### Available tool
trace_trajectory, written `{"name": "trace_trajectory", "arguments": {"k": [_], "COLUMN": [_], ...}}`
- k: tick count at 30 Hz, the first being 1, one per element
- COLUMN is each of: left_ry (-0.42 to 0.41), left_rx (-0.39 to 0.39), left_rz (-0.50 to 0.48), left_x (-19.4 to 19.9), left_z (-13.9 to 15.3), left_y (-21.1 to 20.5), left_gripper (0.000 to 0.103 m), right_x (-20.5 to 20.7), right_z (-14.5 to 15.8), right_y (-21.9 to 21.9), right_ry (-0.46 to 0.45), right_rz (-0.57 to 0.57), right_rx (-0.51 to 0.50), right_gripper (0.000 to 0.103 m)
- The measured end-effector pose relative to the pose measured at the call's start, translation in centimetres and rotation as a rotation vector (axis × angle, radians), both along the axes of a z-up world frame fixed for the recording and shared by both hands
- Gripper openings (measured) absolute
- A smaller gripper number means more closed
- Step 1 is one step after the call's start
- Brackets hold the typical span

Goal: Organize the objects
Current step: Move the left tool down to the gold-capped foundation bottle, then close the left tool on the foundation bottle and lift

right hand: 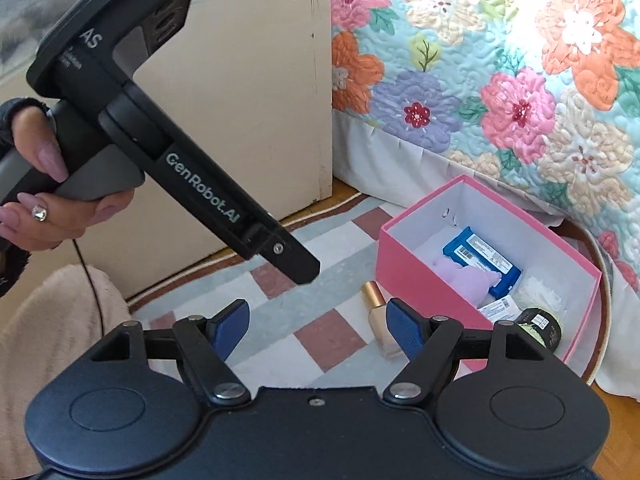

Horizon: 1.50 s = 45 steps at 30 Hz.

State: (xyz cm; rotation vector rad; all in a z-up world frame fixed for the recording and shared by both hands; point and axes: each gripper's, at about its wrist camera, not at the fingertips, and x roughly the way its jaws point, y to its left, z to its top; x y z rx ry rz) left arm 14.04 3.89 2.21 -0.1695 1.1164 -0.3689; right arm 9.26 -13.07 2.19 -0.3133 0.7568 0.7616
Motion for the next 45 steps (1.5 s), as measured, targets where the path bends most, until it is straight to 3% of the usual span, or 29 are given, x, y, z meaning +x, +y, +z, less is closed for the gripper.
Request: {"name": "trace_trajectory", "arguments": {"k": [4,7,11,15,17,22,25,27,30,35,38,41,45], "left_ry": [0.028,0.037,0.047,0.016,0.043,0.058,-0.013,-0.004,0.005,0.038,0.076,0.113,0.141], "left_rx": [-0.064,-0.081,-0.109,-0.144,-0.193,-0.221,-0.187,-0.188,-0.244,-0.305,-0.344,-0.368,-0.385], "left_rz": [0.013,0.061,0.106,0.2,0.233,0.269,0.257,0.249,0.245,0.237,0.242,0.235,0.225], "left_x": [1.6,2.8,4.4,5.4,6.0,7.3,7.1,7.2,7.2,7.2,6.8,6.1,5.6], "left_z": [-3.1,-5.3,-7.9,-10.2,-11.5,-14.1,-15.0,-15.5,-16.3,-17.1,-17.6,-18.3,-18.7], "left_y": [-0.4,-0.4,-0.5,-0.2,0.2,0.2,-0.1,0.1,0.7,0.8,0.8,0.5,0.1], "left_gripper": [0.066,0.065,0.064,0.063,0.061,0.054,0.046,0.042,0.037,0.029,0.028,0.028,0.027], "right_x": [1.7,3.9,6.4,8.3,9.1,11.6,12.5,12.9,13.1,11.8,10.6,8.5,6.4], "right_z": [-2.6,-4.4,-7.1,-10.1,-11.2,-13.4,-14.8,-15.6,-16.5,-16.6,-16.3,-15.8,-16.1], "right_y": [0.6,0.6,0.8,1.7,2.1,2.5,2.9,3.0,3.0,2.8,2.5,2.2,2.2], "right_ry": [-0.017,0.043,0.057,0.046,0.037,0.075,0.091,0.101,0.135,0.146,0.193,0.177,0.17], "right_rz": [-0.018,-0.012,-0.024,-0.006,0.006,-0.023,-0.035,-0.039,-0.054,-0.134,-0.221,-0.291,-0.319], "right_rx": [-0.069,-0.049,-0.052,-0.122,-0.154,-0.166,-0.189,-0.199,-0.18,-0.13,-0.088,-0.031,-0.044], "right_gripper": [0.08,0.08,0.08,0.079,0.079,0.072,0.066,0.059,0.048,0.045,0.041,0.041,0.041]}}
